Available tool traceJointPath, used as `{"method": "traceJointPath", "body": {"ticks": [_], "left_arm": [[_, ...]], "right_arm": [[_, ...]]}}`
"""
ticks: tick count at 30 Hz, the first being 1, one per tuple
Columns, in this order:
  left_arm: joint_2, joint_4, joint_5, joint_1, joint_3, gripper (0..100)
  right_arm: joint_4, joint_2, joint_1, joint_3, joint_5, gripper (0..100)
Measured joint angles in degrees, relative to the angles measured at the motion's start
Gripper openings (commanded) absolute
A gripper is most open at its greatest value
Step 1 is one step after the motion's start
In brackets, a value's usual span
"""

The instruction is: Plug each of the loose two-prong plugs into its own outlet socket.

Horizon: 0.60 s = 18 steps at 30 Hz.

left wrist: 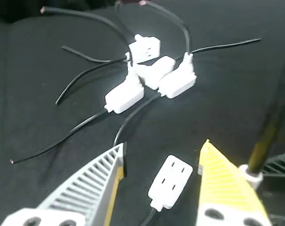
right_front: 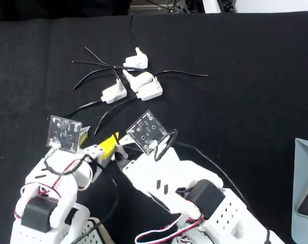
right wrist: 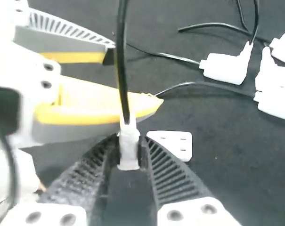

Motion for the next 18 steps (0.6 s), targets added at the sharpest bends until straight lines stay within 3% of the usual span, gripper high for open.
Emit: {"method": "traceJointPath", "body": {"ticks": [8, 18], "left_arm": [[0.00, 0.53, -0.35, 0.62, -0.09, 26], [-0.09, -3.25, 4.75, -22.33, 1.14, 26]], "right_arm": [[-0.70, 0.00, 0.44, 4.31, 0.00, 1.1], [-17.93, 0.00, 5.80, 19.08, 0.00, 1.1]]}}
